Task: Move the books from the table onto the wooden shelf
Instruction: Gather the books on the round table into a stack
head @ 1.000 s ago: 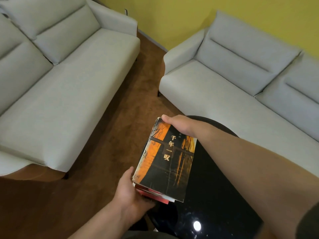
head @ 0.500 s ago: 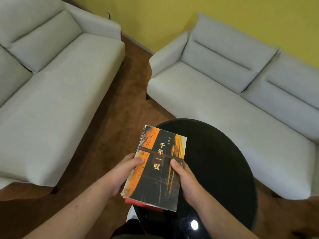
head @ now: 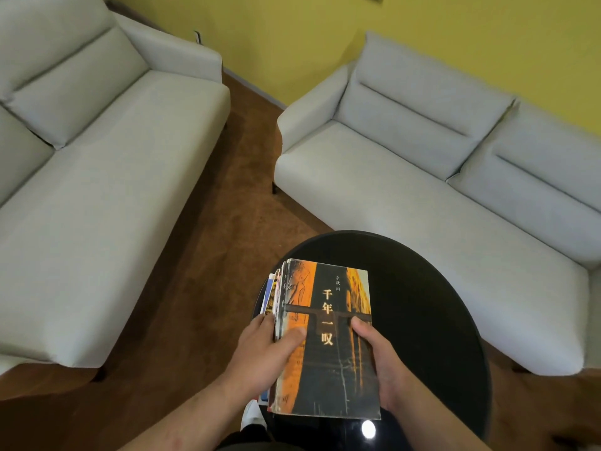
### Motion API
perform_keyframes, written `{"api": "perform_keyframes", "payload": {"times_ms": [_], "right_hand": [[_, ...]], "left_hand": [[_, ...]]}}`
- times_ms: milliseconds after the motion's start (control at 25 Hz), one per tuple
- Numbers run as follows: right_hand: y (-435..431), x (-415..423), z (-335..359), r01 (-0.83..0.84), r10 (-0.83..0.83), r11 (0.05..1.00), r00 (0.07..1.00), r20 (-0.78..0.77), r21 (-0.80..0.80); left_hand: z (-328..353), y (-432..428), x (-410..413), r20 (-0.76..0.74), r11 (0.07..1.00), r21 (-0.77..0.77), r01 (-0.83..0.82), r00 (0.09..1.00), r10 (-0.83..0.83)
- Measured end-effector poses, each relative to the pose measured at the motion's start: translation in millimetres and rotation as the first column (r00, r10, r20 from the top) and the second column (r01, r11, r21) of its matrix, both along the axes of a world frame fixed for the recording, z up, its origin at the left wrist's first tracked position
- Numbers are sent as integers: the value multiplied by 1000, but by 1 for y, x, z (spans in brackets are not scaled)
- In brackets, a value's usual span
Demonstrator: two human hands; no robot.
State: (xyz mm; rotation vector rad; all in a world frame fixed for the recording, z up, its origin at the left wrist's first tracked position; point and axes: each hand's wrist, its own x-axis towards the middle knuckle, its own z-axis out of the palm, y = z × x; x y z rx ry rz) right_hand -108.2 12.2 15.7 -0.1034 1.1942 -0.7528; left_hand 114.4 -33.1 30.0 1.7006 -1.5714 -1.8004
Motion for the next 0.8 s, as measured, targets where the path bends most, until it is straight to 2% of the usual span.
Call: {"api": "perform_keyframes", "payload": {"times_ms": [120, 240, 320, 480, 640, 720, 800], "right_hand": [[2, -3, 4, 16, -16, 1000, 1000, 11, 3], [4, -6, 3, 40, -41, 999, 999, 30, 35], [4, -8, -2, 72, -77, 995, 995, 70, 67], [0, -2, 0, 108, -110, 994, 992, 59, 32], [2, -4, 2, 114, -113, 993, 993, -10, 26], [5, -6, 3, 115, -114, 993, 993, -35, 29], [7, -8, 4, 142, -140, 989, 989, -54, 34]], "left_hand": [[3, 0, -1, 72, 997, -45, 64, 996, -60], [5, -6, 4, 53, 991, -34, 127, 991, -125], [5, -14, 6, 23, 996, 1, 89, 996, -89], [8, -20, 11, -80, 999, 47, 0, 997, 4], [7, -22, 9, -213, 974, 225, 10, 976, 39], [5, -20, 1, -219, 963, 270, 13, 975, 49], [4, -17, -6, -208, 968, 252, -5, 976, 59]]}}
